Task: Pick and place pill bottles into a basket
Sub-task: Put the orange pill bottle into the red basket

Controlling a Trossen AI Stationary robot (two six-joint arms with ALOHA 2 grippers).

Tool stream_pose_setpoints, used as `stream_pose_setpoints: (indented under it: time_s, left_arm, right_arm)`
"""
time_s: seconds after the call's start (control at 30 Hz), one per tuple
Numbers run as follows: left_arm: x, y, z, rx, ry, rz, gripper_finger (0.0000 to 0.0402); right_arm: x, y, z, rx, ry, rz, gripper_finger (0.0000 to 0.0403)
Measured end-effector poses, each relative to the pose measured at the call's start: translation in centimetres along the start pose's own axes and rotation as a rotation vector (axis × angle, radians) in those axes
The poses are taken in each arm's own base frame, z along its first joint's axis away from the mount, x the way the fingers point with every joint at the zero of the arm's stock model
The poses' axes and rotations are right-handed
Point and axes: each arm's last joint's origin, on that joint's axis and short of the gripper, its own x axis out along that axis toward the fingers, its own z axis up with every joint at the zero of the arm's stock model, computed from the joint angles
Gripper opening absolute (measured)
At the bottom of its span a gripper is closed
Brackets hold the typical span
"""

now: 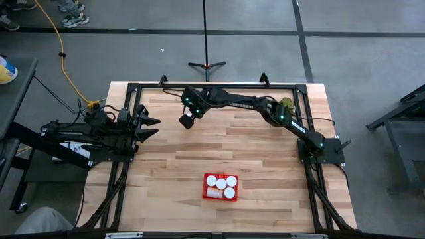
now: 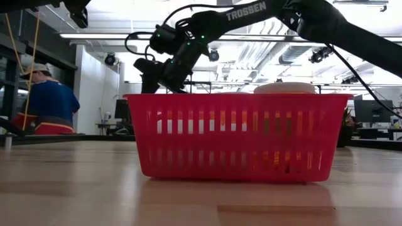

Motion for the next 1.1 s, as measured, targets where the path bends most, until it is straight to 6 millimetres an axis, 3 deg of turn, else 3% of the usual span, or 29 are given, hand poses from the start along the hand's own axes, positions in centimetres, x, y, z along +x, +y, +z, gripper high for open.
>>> stream_pose_setpoints:
  time_s: [0.6, 0.87, 1.1]
  left_arm:
    - [0.0, 0.0, 0.0, 0.000, 0.003, 0.001, 0.0211]
    - [0.0, 0.0, 0.0, -0.001, 0.003, 0.001, 0.0211]
    - [0.0, 0.0, 0.0, -0.042, 0.003, 0.001, 0.0211]
  right_arm:
    - [0.3, 1.9, -0.9, -0.042, 0.046, 0.077, 0.0324]
    - [-1.9, 2.5, -0.3, -0.072, -0.026, 0.022, 0.0324]
    - [-2.7, 1.2, 0.5, -0.106, -0.045, -0.006, 0.0326]
